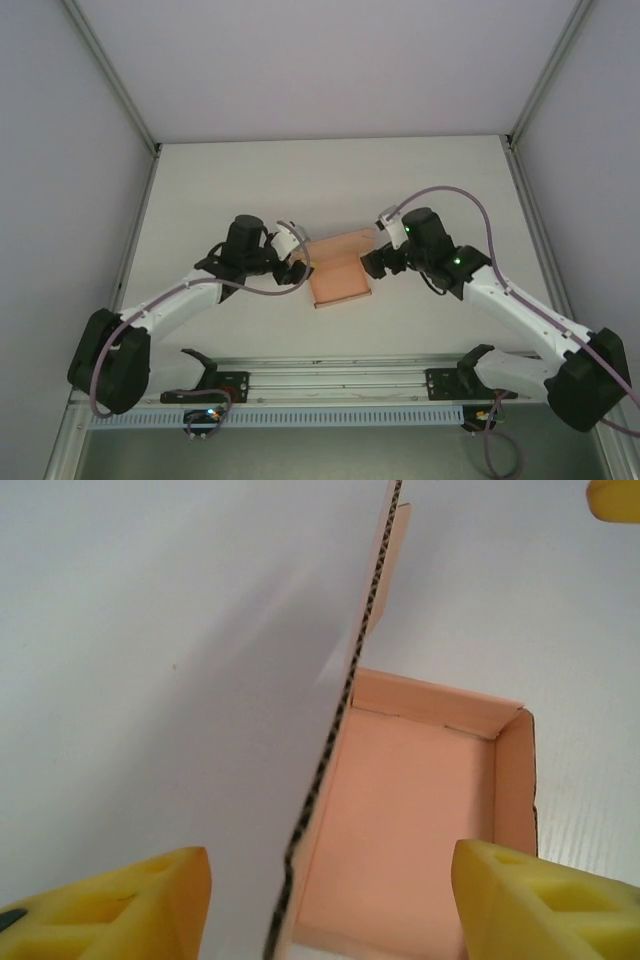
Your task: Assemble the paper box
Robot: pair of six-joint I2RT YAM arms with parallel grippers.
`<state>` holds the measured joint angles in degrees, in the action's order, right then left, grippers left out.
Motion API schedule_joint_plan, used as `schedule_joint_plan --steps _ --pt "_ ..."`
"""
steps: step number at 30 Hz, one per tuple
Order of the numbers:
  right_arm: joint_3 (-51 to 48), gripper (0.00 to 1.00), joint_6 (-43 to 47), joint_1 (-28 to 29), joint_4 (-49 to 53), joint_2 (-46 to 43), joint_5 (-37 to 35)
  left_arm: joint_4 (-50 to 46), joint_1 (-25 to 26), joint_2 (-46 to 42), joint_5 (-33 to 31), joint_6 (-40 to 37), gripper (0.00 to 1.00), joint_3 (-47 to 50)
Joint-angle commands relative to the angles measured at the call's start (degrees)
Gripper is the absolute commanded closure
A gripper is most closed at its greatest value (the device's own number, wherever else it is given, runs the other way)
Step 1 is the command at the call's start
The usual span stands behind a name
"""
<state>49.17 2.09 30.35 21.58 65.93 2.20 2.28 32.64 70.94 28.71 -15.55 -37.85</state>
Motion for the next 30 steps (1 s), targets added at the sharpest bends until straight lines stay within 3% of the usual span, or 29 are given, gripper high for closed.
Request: schedule_joint_plan --steps 1,4,7,12,18,22,26,30 --pt "5.6 0.00 9.4 -0.6 7.2 4.5 2.6 -9.5 0.2 -2.3 -3.9 -3.9 0.35 -3.2" --pt "10.0 0.03 14.8 -0.8 9.5 9.6 0.4 -14.6 0.5 -2.2 -6.7 -4.9 0.35 -5.6" --pt "15.9 0.08 19.5 -0.8 14.9 15.5 0.5 -17.3 0.9 -1.5 -7.2 -6.2 0.43 -7.8" --pt "24.1 0.19 22.2 -0.8 21.1 24.1 -1.3 -22.4 1.6 1.3 -9.8 -8.3 0.67 -11.1" --pt "27.2 0.53 24.1 -0.9 24.2 28.9 -1.6 -25.5 2.1 3.5 -11.6 -9.9 0.76 -13.4" --pt "26.8 0.81 23.8 -0.8 24.0 27.8 -1.8 -24.5 2.1 4.6 -11.9 -10.0 0.97 -14.4" --pt "26.6 0.98 23.1 -0.9 23.9 26.4 -1.5 -24.7 2.5 6.4 -12.5 -9.5 1.00 -16.2" --pt "26.7 1.00 17.4 -0.8 20.3 25.1 -2.4 -21.0 2.7 7.2 -18.9 -2.5 1.00 -17.4"
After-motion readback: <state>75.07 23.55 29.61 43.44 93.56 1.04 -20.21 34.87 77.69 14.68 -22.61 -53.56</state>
